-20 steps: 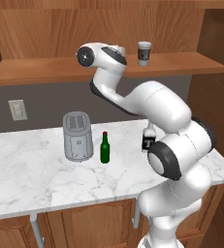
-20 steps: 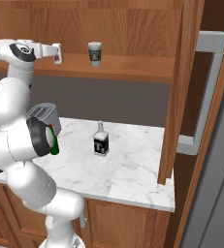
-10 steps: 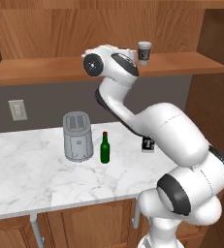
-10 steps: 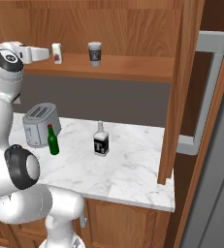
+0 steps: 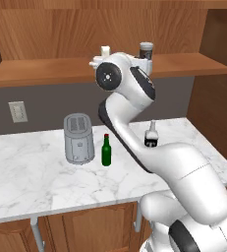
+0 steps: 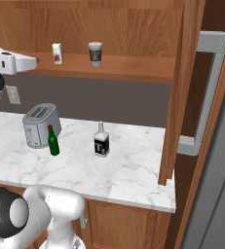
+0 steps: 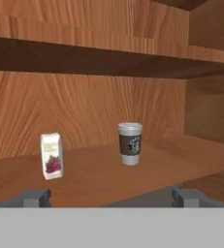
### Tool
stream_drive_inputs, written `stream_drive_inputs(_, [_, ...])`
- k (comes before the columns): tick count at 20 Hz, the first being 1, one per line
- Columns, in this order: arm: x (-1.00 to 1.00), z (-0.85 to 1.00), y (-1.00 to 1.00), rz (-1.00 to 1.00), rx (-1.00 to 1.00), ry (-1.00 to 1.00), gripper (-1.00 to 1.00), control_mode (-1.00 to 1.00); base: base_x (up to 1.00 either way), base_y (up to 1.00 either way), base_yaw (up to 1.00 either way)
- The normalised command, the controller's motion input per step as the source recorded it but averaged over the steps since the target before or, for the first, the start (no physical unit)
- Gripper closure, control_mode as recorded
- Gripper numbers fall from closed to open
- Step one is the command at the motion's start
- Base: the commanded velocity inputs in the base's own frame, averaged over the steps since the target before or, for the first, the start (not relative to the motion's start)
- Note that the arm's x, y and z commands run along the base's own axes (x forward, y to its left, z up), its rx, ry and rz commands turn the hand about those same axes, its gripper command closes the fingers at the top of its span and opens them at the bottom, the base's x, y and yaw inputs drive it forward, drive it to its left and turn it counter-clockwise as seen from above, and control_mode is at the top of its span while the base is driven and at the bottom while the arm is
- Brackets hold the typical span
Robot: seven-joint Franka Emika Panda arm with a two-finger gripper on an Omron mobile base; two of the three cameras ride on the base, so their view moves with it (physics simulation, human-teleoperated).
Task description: Sort all alcoholic drinks to one cabinet, and non-alcoholic drinks to the other.
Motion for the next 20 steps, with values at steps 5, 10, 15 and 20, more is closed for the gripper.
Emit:
stream_drive_inputs(5, [-0.89, 0.00, 0.01, 0.00, 0.03, 0.18, -1.00, -1.00, 0.00, 0.00, 0.00])
stream_drive_inputs(10, [-0.58, -0.22, 0.12, 0.03, 0.00, 0.24, -1.00, -1.00, 0.00, 0.00, 0.00])
stream_drive_inputs(15, [-0.49, -0.41, 0.10, 0.11, 0.00, 0.23, -1.00, -1.00, 0.00, 0.00, 0.00])
stream_drive_inputs(20, [-0.38, -0.46, 0.03, 0.16, 0.01, 0.22, -1.00, -1.00, 0.00, 0.00, 0.00])
